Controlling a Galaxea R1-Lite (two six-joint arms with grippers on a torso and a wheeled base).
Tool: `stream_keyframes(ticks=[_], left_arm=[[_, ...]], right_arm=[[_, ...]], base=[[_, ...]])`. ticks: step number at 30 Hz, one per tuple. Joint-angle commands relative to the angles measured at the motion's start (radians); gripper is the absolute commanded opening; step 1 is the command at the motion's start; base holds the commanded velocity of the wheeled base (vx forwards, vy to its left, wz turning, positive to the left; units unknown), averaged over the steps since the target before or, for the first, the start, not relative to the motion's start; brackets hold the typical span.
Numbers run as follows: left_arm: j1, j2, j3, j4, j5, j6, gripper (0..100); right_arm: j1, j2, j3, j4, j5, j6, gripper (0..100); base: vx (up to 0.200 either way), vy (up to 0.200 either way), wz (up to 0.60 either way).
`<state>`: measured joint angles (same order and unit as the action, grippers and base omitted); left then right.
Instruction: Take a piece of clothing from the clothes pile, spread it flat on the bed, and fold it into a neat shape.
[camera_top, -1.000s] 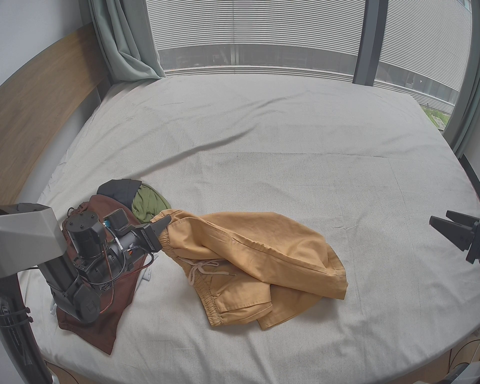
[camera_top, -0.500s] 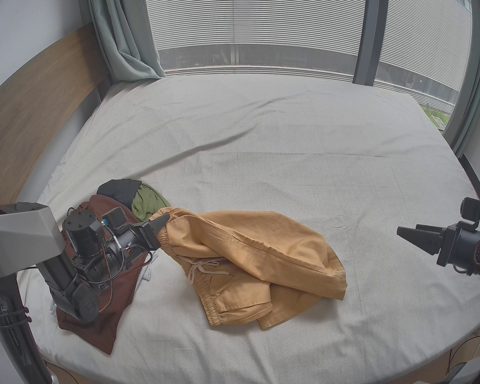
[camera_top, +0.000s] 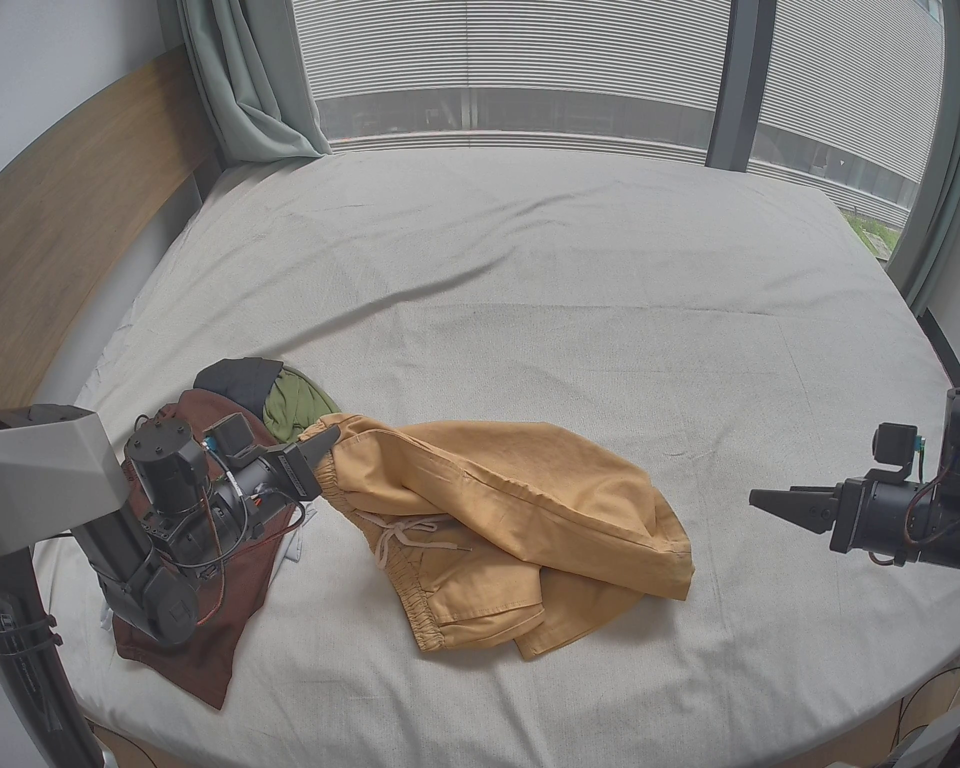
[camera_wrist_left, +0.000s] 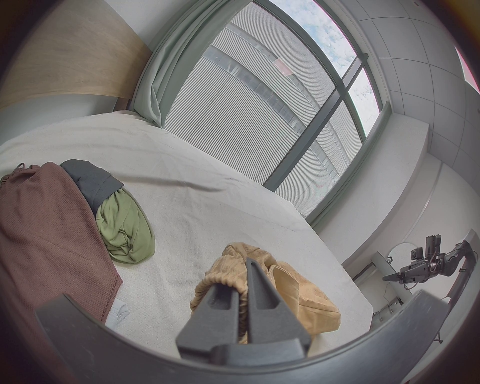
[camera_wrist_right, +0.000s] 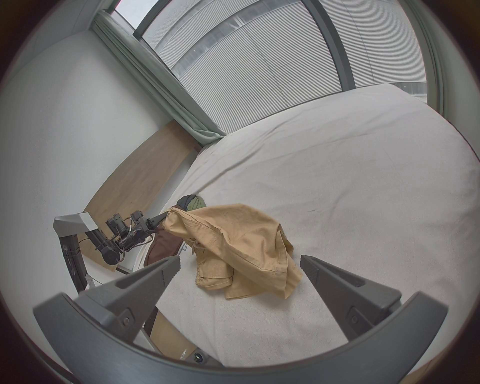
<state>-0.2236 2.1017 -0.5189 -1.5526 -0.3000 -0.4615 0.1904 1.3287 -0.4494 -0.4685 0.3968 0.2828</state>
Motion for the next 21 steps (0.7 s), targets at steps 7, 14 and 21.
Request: stream_keyframes(ticks=[7,14,21], left_arm=[[-0.003,0.003,0.000,-0.001,-0.001,0.000,0],[-0.005,0.004,0.002,-0.003,-0.001,0.001,0],[-0.003,0.004,-0.001,-0.001,-0.001,0.000,0]], right_arm=[[-0.003,0.147,0.024,-0.075,0.036,0.033,100],[0.000,0.211,0.035,-0.131,0.043,0.076,100],[-0.002,0.274,0.037,-0.159,0.066,0.110,100]], base=[[0.000,0.000,0.00],[0.000,0.000,0.00],[0.000,0.000,0.00]])
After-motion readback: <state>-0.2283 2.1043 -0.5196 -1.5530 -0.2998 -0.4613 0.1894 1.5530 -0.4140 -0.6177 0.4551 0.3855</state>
